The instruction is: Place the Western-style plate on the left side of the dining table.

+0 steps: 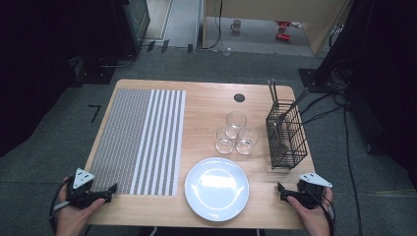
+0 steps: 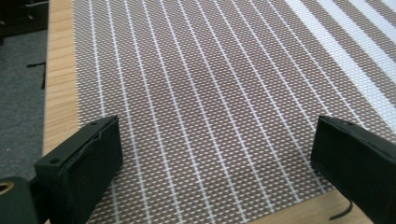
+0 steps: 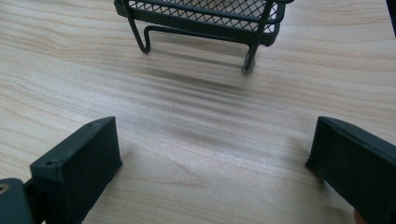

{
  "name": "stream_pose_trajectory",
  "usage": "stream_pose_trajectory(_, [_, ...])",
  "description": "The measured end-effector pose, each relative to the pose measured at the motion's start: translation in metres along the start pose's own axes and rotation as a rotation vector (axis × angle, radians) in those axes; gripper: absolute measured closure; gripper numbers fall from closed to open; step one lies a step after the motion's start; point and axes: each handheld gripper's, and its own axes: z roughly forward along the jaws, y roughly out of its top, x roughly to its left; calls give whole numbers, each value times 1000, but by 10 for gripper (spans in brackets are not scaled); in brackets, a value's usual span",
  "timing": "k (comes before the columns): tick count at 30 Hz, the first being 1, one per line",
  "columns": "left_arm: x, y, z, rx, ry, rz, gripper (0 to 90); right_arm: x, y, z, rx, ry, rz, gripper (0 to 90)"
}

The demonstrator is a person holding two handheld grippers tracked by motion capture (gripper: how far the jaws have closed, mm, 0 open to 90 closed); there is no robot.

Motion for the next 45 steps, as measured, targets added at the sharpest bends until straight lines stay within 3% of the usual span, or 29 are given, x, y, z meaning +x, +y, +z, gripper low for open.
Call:
stream_pose_trajectory(3, [0,2,-3,-12,54,-21,23,-2,-1,-2,-9,7,19,12])
stream_pose_trajectory(5, [0,4,-8,-26,40,-31,23,-2,-2,-4,-16,4,35,12])
stream_pose_trajectory(7, [-3,7,-11,-31,54,-22,23,-1,-1,-8,-20,4,29,12])
stream_pose_trajectory(12, [-7,12,-15,-42,43,-25,23,7,3,-18,-40,16,24,12])
stream_pose_trajectory(19, [-16,25,-18,-50,22,-15,23,22,13,-31,-69,45,-7,12])
stream_pose_trajectory(21, [-23,35,-21,-66,11,-3,23,32,18,-36,-88,57,-22,13])
stream_pose_trajectory(28, [-42,54,-24,-102,-27,14,23,45,26,-42,-108,80,-16,46])
stream_pose_trajectory(45, [-82,74,-11,-107,-107,71,23,66,37,-48,-164,99,-30,163])
